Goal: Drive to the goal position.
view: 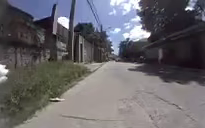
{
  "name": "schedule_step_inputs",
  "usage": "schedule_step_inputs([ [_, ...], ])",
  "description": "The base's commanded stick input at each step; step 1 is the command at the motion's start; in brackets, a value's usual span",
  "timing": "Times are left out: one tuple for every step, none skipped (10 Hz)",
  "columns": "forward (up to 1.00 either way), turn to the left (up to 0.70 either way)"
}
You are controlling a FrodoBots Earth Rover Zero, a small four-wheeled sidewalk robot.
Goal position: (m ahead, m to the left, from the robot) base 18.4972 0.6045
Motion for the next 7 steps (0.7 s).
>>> schedule_step_inputs([
  [1.0, -0.35],
  [1.0, -0.4],
  [1.0, -0.4],
  [1.0, -0.4],
  [1.0, -0.11],
  [1.0, 0.17],
  [1.0, 0.13],
])
